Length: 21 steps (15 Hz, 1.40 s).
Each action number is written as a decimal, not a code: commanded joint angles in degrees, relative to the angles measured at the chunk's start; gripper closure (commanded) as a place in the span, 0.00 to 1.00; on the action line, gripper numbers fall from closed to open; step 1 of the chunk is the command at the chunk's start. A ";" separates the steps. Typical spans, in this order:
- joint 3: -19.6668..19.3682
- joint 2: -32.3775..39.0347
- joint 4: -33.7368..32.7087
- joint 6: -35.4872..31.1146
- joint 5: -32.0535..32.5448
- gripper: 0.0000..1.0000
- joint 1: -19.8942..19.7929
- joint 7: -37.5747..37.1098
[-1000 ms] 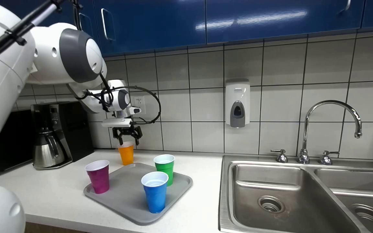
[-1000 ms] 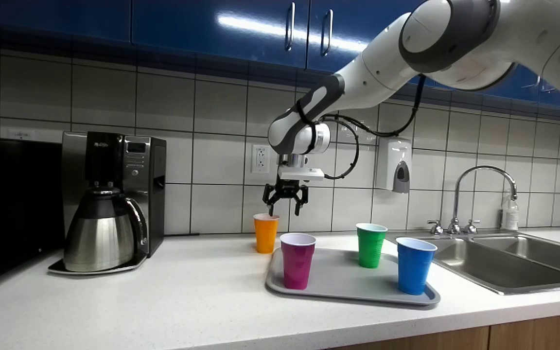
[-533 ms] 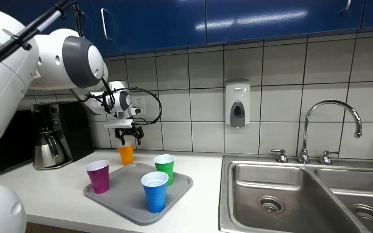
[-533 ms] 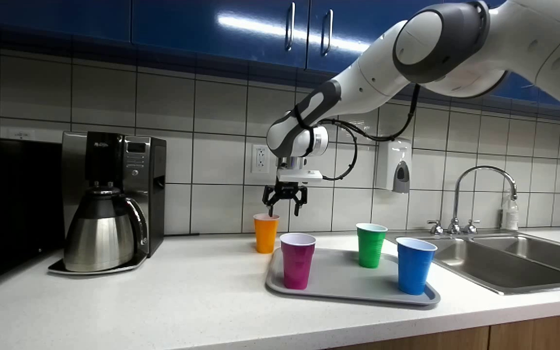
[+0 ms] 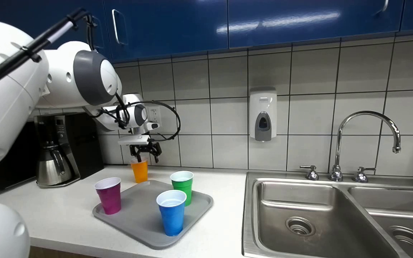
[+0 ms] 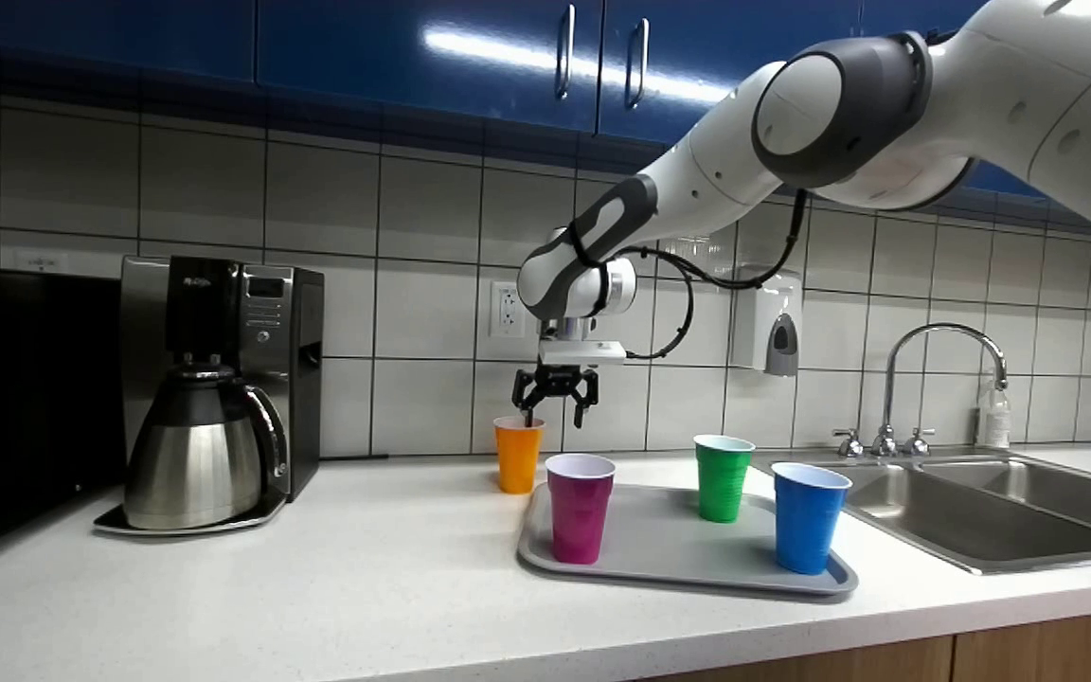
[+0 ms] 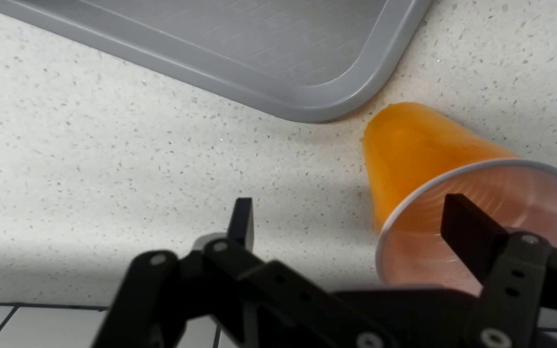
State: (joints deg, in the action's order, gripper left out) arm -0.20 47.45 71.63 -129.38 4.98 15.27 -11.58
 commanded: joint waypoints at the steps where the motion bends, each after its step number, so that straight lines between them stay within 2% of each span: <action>1: -1.39 3.15 -4.36 0.45 1.94 0.00 0.67 -1.84; 16: -1.40 6.55 -8.91 0.62 2.31 0.02 1.28 -1.24; 17: -1.37 6.52 -8.87 0.52 2.30 0.27 1.33 -1.18; 18: -1.35 6.51 -8.88 0.49 2.28 0.27 1.36 -1.16; 21: -1.22 6.35 -8.68 0.20 2.21 0.51 1.53 -1.12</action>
State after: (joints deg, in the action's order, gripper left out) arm -1.37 52.84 65.02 -129.39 6.41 16.47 -11.58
